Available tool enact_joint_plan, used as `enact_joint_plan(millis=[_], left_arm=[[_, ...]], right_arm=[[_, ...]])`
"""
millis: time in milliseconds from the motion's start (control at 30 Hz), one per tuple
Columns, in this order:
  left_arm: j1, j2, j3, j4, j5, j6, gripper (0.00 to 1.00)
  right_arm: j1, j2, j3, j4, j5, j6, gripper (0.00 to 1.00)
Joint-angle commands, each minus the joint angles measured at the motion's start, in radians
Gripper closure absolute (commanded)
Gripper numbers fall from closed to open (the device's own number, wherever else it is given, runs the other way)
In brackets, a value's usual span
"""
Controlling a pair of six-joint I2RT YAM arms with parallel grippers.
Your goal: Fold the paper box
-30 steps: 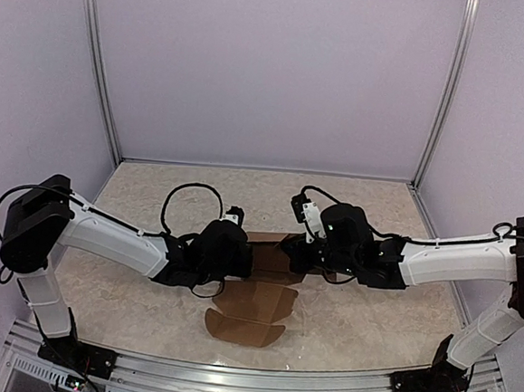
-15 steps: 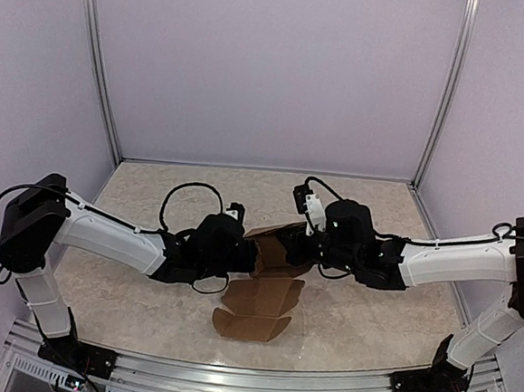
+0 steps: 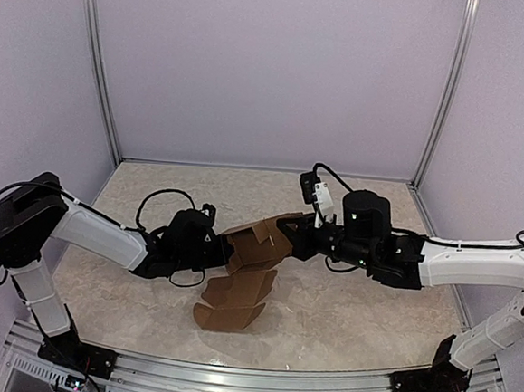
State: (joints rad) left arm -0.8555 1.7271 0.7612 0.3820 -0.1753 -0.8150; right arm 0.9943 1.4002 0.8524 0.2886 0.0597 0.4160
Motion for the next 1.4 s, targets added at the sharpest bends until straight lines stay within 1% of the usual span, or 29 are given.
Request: enact_joint_plan(millis=[0, 100, 167, 300, 500, 667, 867, 1133, 1267, 1367], left_arm=[[0.022, -0.049, -0.014, 0.056, 0.062, -0.025, 1.00], [0.037, -0.066, -0.027, 0.085, 0.109, -0.052, 1.00], [0.052, -0.077, -0.048, 0.137, 0.155, -0.091, 1.00], [0.079, -0.109, -0.081, 0.215, 0.241, -0.159, 1.00], [0.082, -0.161, -0.083, 0.221, 0.281, -0.179, 1.00], [0.080, -0.206, -0.082, 0.222, 0.314, -0.192, 1.00], [0.061, -0.243, -0.078, 0.211, 0.321, -0.193, 1.00], [0.039, -0.263, -0.065, 0.195, 0.326, -0.180, 1.00], [0.019, -0.278, -0.044, 0.137, 0.300, -0.137, 1.00], [0.007, -0.297, -0.032, 0.105, 0.288, -0.112, 1.00]], right_arm=[[0.012, -0.065, -0.032, -0.030, -0.047, -0.035, 1.00], [0.016, -0.101, -0.073, -0.003, -0.057, -0.045, 1.00], [0.018, -0.123, -0.107, 0.029, -0.092, -0.053, 1.00], [0.038, -0.179, -0.184, 0.114, -0.111, -0.083, 1.00], [0.062, -0.242, -0.250, 0.200, -0.109, -0.119, 1.00], [0.071, -0.233, -0.227, 0.218, -0.098, -0.128, 1.00], [0.087, -0.209, -0.172, 0.249, -0.089, -0.145, 1.00], [0.115, -0.146, -0.081, 0.237, -0.067, -0.176, 1.00], [0.116, -0.126, -0.070, 0.247, -0.067, -0.179, 1.00], [0.119, -0.118, -0.069, 0.248, -0.025, -0.182, 1.00]])
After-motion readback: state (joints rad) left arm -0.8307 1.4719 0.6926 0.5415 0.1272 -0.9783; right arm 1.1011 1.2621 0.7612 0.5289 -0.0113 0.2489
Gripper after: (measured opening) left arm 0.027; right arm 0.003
